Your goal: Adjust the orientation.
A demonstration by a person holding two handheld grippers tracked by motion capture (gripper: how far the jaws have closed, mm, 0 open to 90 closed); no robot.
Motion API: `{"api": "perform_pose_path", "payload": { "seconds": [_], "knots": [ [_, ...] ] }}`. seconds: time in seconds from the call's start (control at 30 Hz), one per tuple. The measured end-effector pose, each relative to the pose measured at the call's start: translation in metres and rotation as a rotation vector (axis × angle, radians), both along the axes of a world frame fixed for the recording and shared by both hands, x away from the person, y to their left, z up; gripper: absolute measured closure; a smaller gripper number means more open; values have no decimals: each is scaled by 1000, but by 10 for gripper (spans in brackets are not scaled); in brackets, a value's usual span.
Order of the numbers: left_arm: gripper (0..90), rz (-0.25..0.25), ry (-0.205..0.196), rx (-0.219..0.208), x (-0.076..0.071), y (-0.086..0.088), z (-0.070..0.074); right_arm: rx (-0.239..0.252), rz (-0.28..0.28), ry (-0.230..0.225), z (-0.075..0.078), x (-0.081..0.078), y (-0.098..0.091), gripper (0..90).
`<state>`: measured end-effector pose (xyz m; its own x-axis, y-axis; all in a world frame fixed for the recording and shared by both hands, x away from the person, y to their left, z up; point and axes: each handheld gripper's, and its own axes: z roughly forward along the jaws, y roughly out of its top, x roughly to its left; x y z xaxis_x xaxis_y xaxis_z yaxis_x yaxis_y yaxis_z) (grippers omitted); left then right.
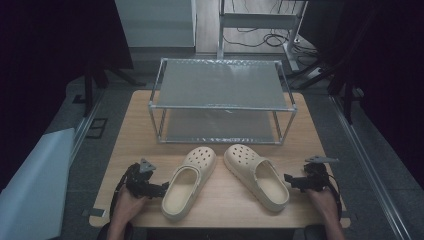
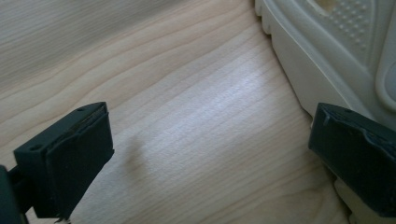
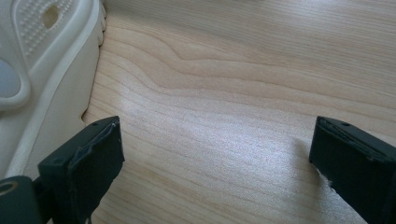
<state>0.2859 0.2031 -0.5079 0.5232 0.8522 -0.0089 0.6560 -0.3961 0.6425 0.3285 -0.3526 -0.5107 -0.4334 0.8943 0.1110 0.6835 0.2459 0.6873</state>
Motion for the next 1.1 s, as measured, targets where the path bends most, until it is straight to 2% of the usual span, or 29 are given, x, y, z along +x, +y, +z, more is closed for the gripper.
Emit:
{"api": "perform_pose_path", "payload": {
  "seconds": [0.57, 0.9, 1.1],
  "knots": [
    [0, -42, 13, -1, -9, -11, 2, -3, 0, -2, 0, 0, 0, 36],
    [0, 13, -47, -74, -13, 1, 23, 3, -4, -8, 1, 0, -1, 36],
    [0, 10, -65, -90, -17, -5, 38, 8, -8, -6, 1, 0, -2, 35]
  ]
}}
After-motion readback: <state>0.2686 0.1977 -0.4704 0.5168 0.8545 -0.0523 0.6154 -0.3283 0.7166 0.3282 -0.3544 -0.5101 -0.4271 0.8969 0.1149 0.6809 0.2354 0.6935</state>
